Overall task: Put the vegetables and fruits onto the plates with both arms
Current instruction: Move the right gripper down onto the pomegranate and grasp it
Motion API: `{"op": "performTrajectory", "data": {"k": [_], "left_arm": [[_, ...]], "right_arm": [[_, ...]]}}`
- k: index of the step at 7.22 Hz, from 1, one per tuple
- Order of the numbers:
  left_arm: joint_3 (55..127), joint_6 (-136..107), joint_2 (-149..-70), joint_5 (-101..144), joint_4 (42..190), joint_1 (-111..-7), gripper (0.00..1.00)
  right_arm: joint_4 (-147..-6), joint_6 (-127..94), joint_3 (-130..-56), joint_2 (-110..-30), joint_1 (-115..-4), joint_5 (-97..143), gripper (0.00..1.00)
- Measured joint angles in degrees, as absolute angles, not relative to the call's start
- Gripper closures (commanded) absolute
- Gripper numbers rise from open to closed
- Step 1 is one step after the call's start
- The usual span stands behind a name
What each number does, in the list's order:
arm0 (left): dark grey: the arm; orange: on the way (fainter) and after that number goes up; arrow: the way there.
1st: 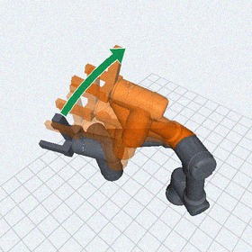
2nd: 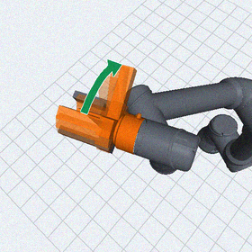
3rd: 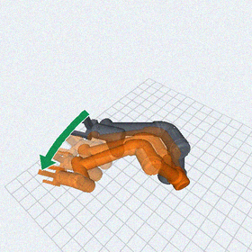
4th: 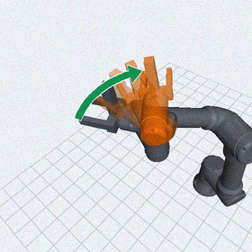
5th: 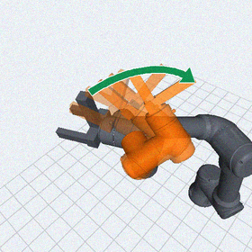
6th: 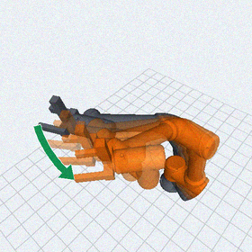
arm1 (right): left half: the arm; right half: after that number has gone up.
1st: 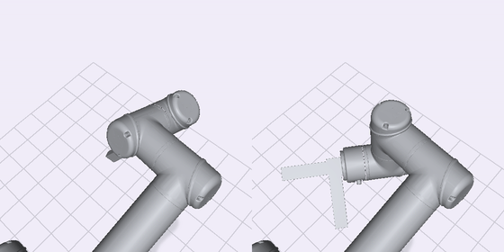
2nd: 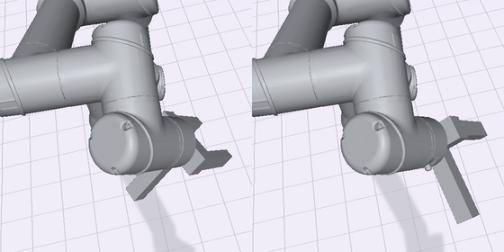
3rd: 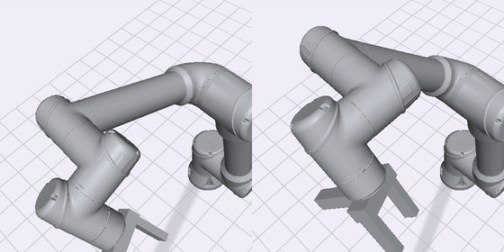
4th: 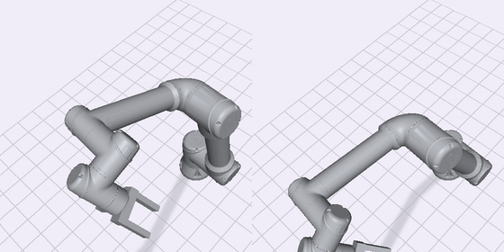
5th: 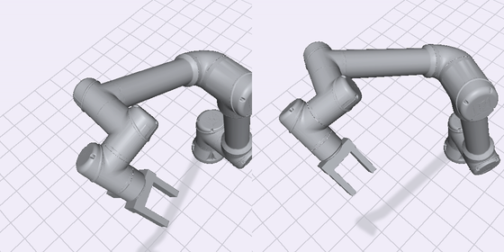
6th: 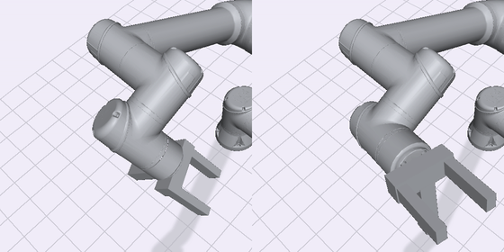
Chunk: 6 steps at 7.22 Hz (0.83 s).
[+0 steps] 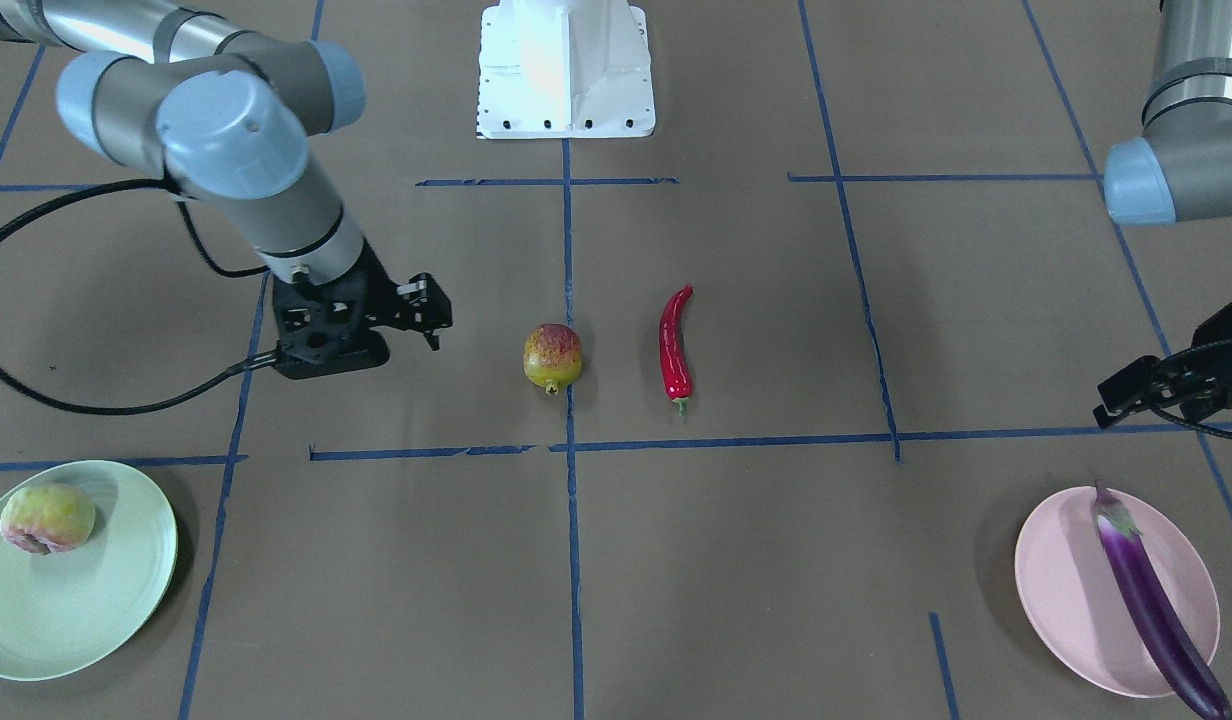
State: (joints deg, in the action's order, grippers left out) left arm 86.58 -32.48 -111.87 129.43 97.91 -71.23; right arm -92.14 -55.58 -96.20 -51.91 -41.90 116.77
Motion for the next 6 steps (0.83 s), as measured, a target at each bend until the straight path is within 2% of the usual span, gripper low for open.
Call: {"op": "performTrajectory", "data": {"k": [3,6], "left_arm": [[86.6,-33.4,-111.8,129.5,98.1,-70.4,0.0],[86.7,-34.7,-111.8,129.5,98.3,-69.9,0.0]], "right_arm": [[-94.1,-63.5,-90.8,-44.2,-32.0,105.2,0.0],[-93.6,-64.7,-83.9,-39.7,-28.7,100.4,0.0]]}}
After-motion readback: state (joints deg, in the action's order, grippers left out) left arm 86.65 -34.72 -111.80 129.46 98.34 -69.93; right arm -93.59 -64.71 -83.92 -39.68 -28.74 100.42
